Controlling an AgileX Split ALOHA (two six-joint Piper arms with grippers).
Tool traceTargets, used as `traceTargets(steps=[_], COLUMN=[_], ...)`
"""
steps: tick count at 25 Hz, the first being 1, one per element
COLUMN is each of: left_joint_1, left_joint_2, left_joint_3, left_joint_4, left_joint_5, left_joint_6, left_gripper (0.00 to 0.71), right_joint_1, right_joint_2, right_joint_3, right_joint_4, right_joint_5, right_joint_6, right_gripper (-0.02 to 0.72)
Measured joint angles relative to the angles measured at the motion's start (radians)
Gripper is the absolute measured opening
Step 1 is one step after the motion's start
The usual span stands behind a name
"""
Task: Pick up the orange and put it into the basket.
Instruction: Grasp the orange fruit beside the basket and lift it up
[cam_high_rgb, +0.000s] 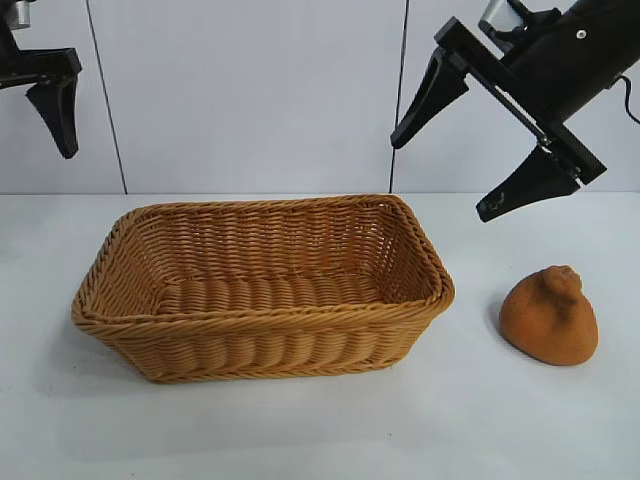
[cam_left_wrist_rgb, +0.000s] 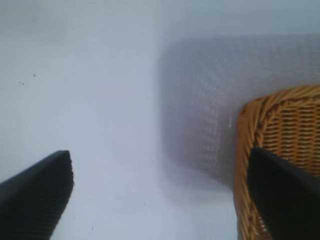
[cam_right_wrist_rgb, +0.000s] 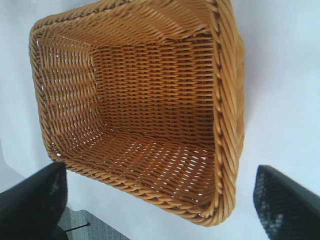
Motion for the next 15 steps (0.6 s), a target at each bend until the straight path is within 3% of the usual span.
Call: traceTargets(steps=[5, 15], left_joint_1=[0.0, 0.0], left_joint_2=[-0.211, -0.794], left_joint_3=[0.234, 0.826], left_joint_4=[0.018, 0.135], left_joint_5=[0.0, -0.005], left_joint_6=[0.007, 0.029], left_gripper=[0.672, 0.672], right_joint_1=[0.0, 0.0], right_joint_2=[0.0, 0.0], right_joint_3=[0.0, 0.0], right_joint_4=[0.0, 0.0], right_joint_5=[0.005, 0.016], right_joint_6=[0.0, 0.0], right_gripper=[0.694, 0.694])
